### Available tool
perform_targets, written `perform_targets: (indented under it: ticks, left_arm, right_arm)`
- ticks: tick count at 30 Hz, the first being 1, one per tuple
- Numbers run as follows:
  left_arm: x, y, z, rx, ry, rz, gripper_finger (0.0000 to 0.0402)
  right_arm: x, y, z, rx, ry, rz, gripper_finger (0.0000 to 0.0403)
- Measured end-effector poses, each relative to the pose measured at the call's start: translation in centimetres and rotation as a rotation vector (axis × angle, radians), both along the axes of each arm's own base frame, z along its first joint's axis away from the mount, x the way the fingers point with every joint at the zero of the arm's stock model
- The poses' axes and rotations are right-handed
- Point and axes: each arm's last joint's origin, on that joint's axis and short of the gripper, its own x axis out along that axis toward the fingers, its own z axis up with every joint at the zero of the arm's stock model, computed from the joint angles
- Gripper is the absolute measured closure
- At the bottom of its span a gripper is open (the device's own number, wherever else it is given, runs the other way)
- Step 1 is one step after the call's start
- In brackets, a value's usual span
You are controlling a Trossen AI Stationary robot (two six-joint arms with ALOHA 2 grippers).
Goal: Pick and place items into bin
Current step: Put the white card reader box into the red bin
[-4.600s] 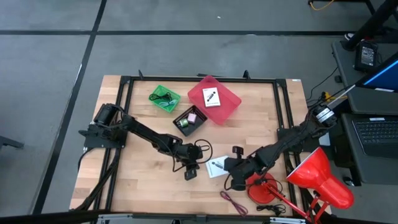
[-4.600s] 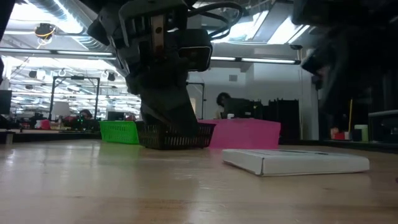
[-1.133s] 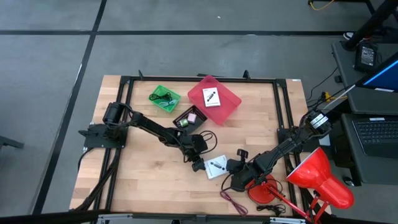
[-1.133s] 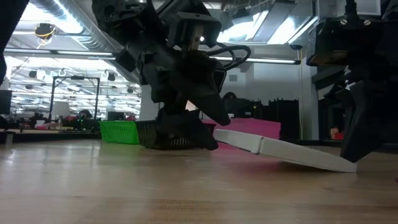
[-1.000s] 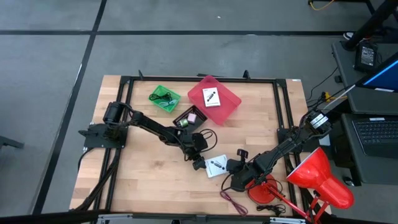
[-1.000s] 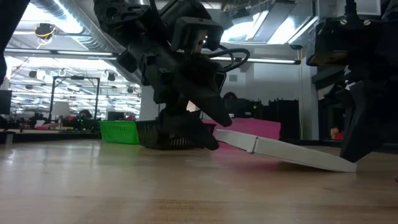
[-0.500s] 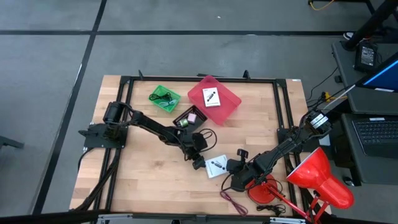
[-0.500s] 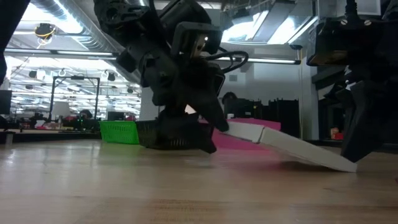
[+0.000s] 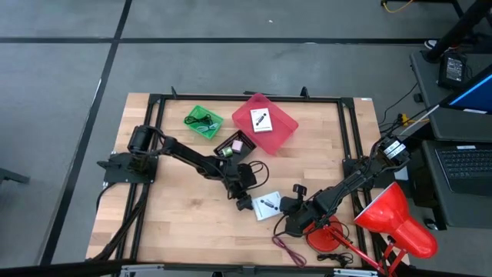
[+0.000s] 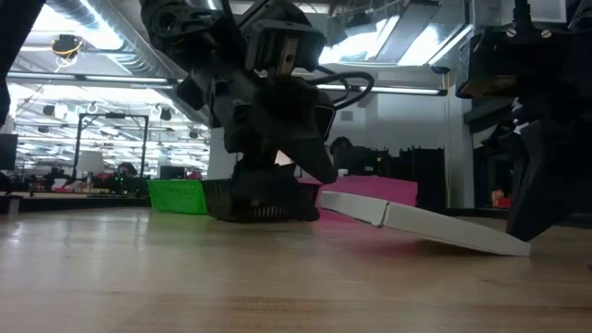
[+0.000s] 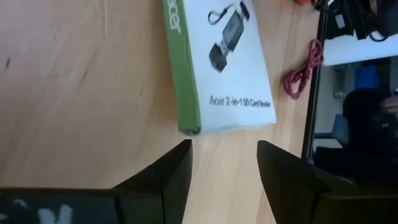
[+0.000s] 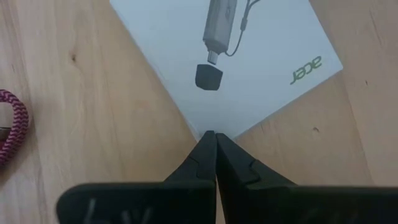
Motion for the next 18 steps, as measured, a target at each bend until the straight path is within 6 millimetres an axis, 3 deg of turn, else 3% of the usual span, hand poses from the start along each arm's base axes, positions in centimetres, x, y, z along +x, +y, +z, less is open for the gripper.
perform_targets:
  ticks: [7,18]
  left_arm:
    - [0.25,1.05,0.1,0.01,-0.022,0.022,0.0226]
    - [0.16,1.11,-0.01,0.016,-0.009,0.025,0.0226]
  right_arm:
    - [-0.01,0.0,0.0,0.0,0.001,0.0,0.0403]
    - [-0.01,0.0,0.0,0.0,0.0,-0.001,0.0403]
